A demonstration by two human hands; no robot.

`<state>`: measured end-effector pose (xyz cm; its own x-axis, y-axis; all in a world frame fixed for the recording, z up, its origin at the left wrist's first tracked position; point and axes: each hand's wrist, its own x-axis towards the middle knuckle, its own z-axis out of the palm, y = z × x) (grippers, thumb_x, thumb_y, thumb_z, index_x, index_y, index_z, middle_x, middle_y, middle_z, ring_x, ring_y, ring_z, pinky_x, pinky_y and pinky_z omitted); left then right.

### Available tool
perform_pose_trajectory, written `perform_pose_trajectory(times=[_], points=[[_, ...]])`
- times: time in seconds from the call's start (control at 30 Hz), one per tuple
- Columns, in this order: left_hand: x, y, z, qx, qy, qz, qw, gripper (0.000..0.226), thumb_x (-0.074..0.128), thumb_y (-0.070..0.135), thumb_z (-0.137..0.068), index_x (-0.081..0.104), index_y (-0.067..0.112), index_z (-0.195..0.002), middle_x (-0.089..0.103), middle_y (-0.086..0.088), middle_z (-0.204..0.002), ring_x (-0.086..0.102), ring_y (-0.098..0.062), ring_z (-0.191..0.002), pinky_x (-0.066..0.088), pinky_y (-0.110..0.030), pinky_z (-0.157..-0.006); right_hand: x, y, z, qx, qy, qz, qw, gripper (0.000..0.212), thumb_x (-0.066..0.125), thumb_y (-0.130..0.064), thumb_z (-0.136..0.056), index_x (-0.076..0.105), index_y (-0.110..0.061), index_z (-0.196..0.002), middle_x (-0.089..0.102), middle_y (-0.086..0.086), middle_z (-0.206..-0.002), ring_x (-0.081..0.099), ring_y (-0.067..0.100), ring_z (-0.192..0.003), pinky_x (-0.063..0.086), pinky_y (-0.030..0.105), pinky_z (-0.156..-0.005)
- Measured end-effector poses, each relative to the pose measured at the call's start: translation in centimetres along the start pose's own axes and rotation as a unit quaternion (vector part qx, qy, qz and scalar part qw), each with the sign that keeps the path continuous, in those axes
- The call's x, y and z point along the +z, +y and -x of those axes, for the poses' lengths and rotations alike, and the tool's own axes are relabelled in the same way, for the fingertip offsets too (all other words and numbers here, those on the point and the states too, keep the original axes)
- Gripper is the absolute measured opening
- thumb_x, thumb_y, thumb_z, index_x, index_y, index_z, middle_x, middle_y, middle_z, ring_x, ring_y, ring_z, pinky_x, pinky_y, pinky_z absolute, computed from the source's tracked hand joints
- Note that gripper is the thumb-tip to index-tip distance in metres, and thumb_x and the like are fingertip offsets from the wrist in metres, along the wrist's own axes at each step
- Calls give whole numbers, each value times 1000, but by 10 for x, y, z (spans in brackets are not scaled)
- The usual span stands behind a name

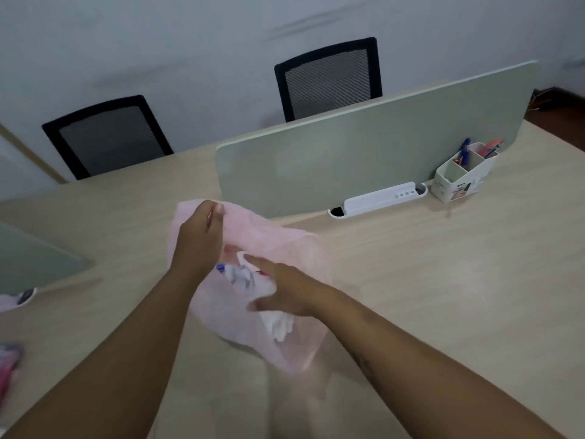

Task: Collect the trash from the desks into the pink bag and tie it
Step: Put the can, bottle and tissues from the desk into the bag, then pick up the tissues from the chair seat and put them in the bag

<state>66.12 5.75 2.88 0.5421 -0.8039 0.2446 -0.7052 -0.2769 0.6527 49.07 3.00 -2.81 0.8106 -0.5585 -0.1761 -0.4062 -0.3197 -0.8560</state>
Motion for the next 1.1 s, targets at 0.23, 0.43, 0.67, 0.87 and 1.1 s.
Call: perform_pose_trajectory(times=[0.23,0.43,0.67,0.87,1.1], points=[[-69,-41,9,36,7,15,999,30,39,34,-104,52,14,-87,52,1,-72,44,-14,-64,37,-30,-58,27,38,11,228,394,184,871,88,78,-46,-70,35,-27,-144,33,9,-143,36,34,-126,40,45,-98],[-146,-105,14,54,7,-128,990,31,39,40,-103,51,16,-87,57,-10,-76,53,-32,-69,45,-40,-64,75,17,13,210,75,72,972,27,59,-13,-92,66,0,-115,66,21,-119,61,35,-111,46,35,-88],[-171,-119,22,33,46,-60,997,34,39,37,-103,51,11,-86,54,-12,-77,51,-33,-74,40,-40,-66,96,-3,23,226,353,-113,901,8,48,-16,-87,44,-12,-81,63,25,-96,63,34,-76,48,41,-61],[-107,-83,63,82,-40,60,994,29,46,31,-102,50,10,-82,46,-4,-64,39,-22,-61,32,-33,-56,50,26,91,290,439,-246,814,13,41,-14,-101,52,-7,-95,60,13,-89,52,21,-58,43,29,-52],[-46,-28,109,135,-105,76,982,33,43,36,-103,45,14,-78,41,-1,-60,36,-21,-58,34,-34,-55,22,47,170,305,402,-178,845,8,53,-26,-97,58,-19,-98,65,8,-105,58,22,-78,46,28,-63]])
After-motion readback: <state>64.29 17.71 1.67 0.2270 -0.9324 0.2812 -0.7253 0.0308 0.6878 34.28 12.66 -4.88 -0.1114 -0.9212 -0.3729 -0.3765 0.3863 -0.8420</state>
